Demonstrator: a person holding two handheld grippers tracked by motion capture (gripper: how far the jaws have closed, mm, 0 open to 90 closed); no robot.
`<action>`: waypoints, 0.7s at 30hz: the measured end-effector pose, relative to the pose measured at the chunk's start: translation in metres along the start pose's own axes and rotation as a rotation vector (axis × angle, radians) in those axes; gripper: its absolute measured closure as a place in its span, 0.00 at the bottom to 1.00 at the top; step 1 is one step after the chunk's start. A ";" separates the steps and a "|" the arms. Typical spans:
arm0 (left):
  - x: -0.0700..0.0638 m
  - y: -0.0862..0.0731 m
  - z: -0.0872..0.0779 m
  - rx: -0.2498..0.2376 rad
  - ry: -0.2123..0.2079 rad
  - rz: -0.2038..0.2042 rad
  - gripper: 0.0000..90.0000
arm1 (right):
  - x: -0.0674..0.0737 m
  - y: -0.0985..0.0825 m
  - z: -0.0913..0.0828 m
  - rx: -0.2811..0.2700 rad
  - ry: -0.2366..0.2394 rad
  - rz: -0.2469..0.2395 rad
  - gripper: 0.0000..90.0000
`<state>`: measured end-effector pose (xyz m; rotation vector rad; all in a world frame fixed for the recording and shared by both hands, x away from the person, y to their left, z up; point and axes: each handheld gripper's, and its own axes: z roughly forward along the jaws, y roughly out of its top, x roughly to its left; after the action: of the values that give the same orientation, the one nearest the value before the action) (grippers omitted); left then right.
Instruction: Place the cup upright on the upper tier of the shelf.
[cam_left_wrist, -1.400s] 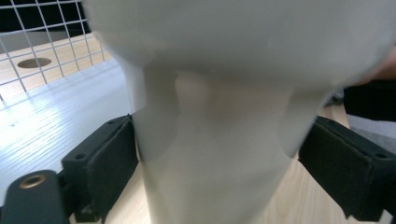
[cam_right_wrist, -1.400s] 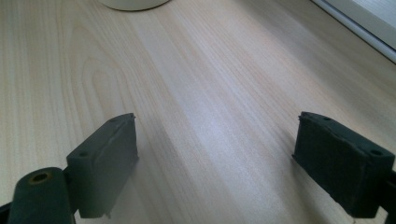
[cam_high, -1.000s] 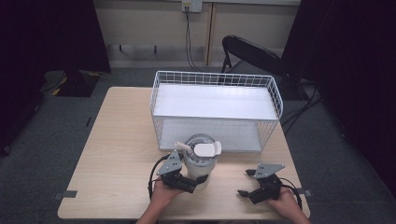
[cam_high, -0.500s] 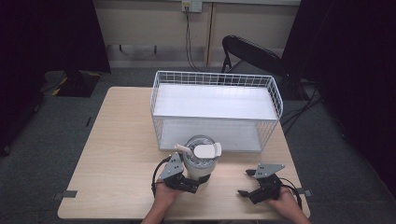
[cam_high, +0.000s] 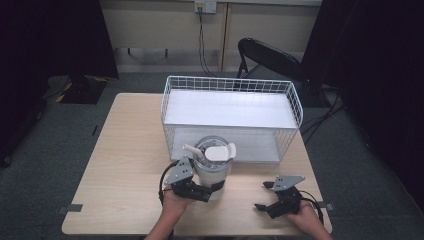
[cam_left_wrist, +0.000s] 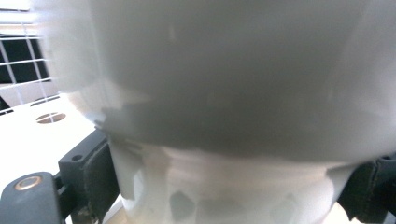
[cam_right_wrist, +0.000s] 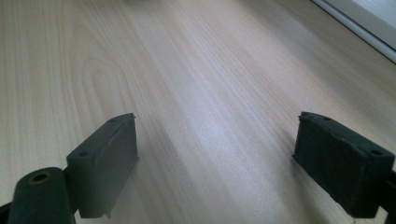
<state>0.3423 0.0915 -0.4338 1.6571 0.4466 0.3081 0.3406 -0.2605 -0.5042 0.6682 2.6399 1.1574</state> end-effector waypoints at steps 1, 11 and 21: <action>0.002 0.004 -0.002 0.010 0.007 0.006 0.11 | 0.000 0.000 0.000 0.000 0.000 0.000 0.14; 0.014 0.031 -0.015 0.063 0.032 -0.007 0.11 | 0.000 0.000 0.000 0.000 0.001 -0.002 0.14; 0.021 0.054 -0.018 0.058 0.046 -0.012 0.11 | 0.000 0.000 0.000 0.000 0.002 -0.003 0.14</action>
<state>0.3588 0.1119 -0.3787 1.7059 0.5039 0.3277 0.3408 -0.2607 -0.5042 0.6639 2.6414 1.1578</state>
